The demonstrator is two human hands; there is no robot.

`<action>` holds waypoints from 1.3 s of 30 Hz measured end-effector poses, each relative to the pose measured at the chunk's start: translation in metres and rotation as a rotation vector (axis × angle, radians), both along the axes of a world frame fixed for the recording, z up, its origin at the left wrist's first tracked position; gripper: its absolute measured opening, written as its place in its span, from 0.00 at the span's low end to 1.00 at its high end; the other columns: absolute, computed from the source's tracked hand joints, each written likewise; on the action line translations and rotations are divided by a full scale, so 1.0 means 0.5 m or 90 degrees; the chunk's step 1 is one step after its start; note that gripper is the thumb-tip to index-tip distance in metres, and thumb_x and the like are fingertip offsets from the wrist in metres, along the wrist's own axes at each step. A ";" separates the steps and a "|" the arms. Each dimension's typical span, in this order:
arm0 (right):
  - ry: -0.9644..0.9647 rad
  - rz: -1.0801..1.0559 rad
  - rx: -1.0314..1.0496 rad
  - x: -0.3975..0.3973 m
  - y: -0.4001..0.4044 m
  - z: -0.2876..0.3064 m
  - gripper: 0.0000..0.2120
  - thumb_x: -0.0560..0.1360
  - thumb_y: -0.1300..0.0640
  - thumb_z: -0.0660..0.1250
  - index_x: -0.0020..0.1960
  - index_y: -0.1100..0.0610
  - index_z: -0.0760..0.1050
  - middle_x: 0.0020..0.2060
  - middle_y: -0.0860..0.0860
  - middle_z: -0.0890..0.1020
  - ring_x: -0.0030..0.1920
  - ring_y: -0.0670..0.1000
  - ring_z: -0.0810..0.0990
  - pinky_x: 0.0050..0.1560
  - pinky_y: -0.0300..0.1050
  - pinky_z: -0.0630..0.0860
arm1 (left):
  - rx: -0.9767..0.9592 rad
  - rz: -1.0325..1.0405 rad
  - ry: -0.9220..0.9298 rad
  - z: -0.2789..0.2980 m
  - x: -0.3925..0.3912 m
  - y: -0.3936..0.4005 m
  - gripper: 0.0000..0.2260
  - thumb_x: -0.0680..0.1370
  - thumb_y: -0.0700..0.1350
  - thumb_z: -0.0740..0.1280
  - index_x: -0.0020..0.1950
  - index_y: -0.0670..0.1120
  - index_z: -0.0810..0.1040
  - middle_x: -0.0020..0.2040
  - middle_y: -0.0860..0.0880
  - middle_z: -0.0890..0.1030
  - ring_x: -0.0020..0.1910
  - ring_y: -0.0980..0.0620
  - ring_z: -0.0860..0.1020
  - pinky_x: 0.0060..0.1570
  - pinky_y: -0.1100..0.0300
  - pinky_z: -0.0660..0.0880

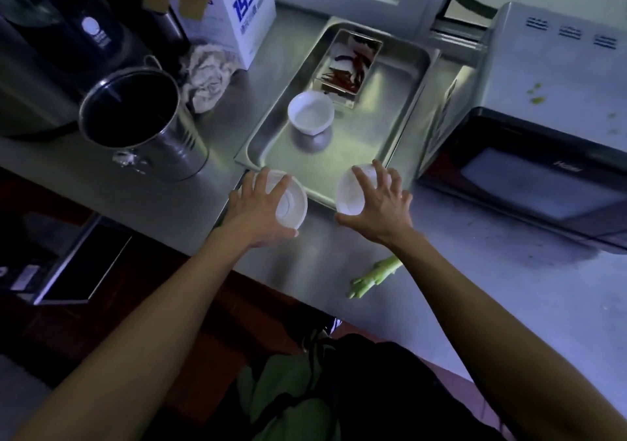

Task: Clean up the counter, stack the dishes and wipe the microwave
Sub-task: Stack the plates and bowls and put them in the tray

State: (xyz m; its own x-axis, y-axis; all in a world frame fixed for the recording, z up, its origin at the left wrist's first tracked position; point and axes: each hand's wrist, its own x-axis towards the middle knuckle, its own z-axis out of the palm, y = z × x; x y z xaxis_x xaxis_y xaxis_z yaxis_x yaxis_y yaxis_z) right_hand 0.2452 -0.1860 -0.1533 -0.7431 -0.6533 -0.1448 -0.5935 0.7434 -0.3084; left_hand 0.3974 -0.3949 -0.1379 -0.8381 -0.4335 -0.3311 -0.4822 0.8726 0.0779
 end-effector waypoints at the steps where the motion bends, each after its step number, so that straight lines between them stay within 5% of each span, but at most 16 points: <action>1: 0.000 -0.005 0.000 -0.013 0.003 -0.001 0.49 0.61 0.29 0.71 0.76 0.41 0.55 0.78 0.51 0.52 0.75 0.63 0.53 0.64 0.69 0.65 | -0.001 -0.006 0.005 -0.002 -0.018 -0.005 0.53 0.60 0.73 0.69 0.78 0.62 0.46 0.79 0.49 0.46 0.77 0.41 0.48 0.68 0.37 0.61; 20: -0.026 -0.192 0.028 -0.055 0.037 -0.019 0.51 0.61 0.28 0.68 0.77 0.42 0.54 0.78 0.51 0.51 0.76 0.62 0.52 0.65 0.69 0.63 | 0.055 -0.196 -0.011 -0.061 -0.302 0.000 0.50 0.60 0.69 0.72 0.76 0.59 0.53 0.76 0.45 0.54 0.74 0.36 0.54 0.65 0.34 0.66; 39: -0.063 -0.409 0.024 -0.013 -0.015 -0.015 0.48 0.63 0.30 0.70 0.77 0.42 0.55 0.78 0.51 0.52 0.76 0.61 0.51 0.66 0.66 0.63 | 0.105 -0.365 -0.062 -0.184 -0.392 -0.036 0.50 0.65 0.66 0.72 0.79 0.59 0.49 0.81 0.45 0.44 0.78 0.36 0.47 0.72 0.35 0.55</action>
